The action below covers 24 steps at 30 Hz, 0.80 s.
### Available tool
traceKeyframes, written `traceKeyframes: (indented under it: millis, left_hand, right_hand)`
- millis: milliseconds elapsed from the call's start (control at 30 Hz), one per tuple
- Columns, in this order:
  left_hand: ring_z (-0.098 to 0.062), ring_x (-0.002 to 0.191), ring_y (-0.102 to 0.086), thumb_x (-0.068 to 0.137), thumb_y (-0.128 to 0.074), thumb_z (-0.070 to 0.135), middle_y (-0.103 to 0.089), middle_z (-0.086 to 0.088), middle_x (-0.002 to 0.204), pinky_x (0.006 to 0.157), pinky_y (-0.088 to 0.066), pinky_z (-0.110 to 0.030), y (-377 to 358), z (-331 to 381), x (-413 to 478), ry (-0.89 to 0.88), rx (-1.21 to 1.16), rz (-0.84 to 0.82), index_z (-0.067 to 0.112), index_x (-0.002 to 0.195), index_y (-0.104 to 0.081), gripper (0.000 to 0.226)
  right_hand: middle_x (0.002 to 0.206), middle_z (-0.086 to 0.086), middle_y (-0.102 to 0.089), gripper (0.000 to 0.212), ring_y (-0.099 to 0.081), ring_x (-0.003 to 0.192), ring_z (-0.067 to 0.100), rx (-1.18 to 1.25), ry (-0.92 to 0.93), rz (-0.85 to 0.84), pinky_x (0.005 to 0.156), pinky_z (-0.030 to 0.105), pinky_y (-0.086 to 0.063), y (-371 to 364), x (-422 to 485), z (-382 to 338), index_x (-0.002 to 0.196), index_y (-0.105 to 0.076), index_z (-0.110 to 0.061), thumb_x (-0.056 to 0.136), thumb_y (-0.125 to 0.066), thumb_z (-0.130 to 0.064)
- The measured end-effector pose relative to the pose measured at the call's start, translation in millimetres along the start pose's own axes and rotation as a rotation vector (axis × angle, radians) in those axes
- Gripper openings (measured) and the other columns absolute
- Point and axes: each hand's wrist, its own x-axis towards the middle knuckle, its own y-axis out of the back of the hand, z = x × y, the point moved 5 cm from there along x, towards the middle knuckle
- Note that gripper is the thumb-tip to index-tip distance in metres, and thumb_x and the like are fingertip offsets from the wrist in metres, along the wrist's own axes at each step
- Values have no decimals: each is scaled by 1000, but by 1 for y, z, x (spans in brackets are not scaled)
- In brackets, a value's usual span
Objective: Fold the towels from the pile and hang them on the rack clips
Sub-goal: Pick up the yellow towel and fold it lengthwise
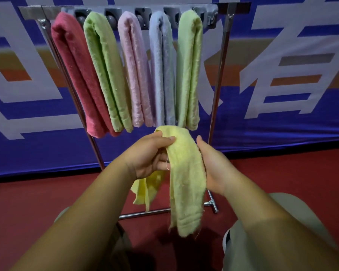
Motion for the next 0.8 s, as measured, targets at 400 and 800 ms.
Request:
traceKeyframes:
  millis: [400,800]
  left_hand:
    - [-33,127,-58,100,-74,40,-56,-18,138,103,-60,-43,22,-37,16,17,-166,21,-6,147,-57,69]
    - [-30,99,-74,91,-86,16,-76,-29,106,104,-57,-51,27,-73,9,-51,266,54,9,99,-67,21]
  right_hand:
    - [135,25,-74,38,-73,126,42,4,155,-95,106,58,-58,-1,4,4,144,-66,-10,107,-66,-15]
    - [121,20,-81,27,-80,110,38,7,249,59,96,59,-64,7,15,-3,132,-71,-11,106,-66,-7]
